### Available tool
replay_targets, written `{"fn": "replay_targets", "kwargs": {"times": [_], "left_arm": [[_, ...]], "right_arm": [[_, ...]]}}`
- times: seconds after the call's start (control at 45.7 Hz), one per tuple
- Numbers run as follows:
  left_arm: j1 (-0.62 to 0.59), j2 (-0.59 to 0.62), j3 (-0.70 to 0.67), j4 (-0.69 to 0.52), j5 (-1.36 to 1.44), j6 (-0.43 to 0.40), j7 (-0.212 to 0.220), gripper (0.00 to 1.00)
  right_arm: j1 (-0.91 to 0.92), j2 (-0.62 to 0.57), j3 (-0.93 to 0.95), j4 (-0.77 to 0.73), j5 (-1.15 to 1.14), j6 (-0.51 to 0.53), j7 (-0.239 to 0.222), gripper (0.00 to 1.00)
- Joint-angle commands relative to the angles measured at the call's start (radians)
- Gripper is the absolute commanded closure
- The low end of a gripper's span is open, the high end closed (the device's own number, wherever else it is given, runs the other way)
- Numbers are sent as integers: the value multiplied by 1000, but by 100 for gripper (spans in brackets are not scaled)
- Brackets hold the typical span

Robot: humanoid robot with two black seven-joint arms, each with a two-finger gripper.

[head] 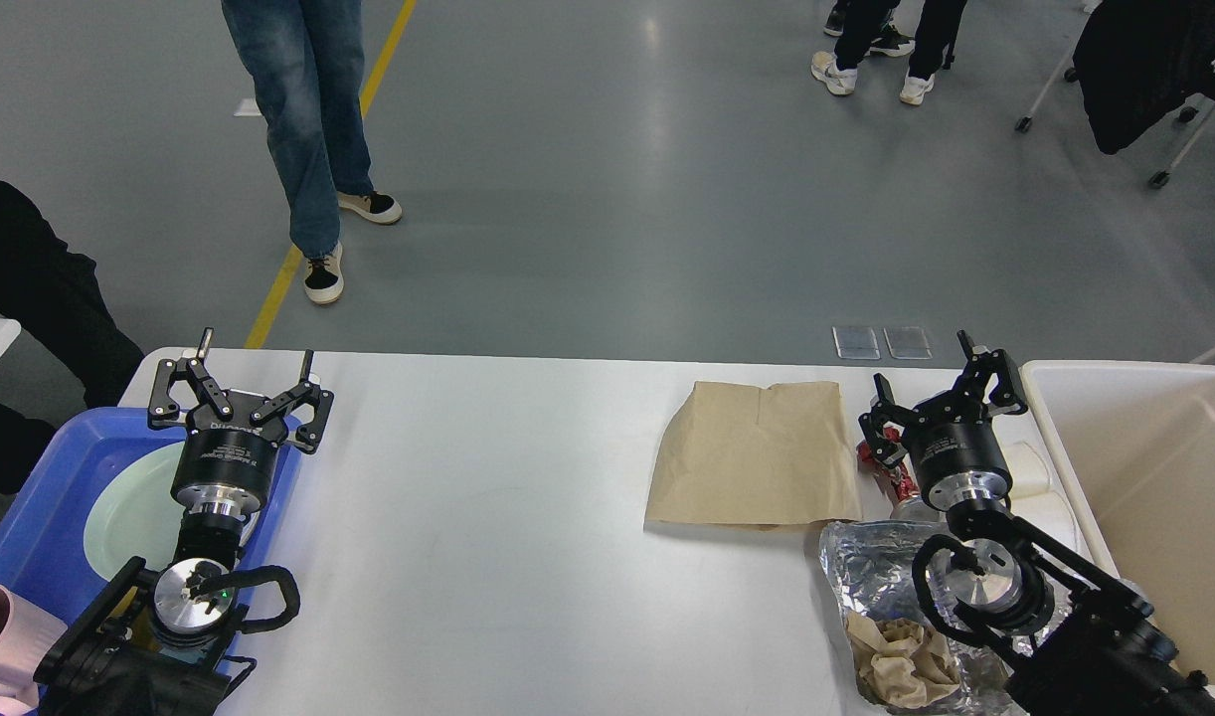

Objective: Tidy desktop

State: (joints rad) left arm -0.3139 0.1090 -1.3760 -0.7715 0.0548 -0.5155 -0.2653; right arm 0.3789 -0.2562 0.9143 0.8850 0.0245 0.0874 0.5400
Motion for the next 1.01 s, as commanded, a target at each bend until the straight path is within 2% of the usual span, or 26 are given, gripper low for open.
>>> {"fn": "replay_targets", "kwargs": {"times": [0.0, 0.985], "left_arm": [[-1, 3, 3, 0, 0, -3, 6, 4], [-1, 3, 3, 0, 0, -3, 5, 4]], "right_arm": [[0, 0, 0, 0, 0, 0, 0, 0], [12, 0, 3, -8, 0, -2, -2, 0]]}}
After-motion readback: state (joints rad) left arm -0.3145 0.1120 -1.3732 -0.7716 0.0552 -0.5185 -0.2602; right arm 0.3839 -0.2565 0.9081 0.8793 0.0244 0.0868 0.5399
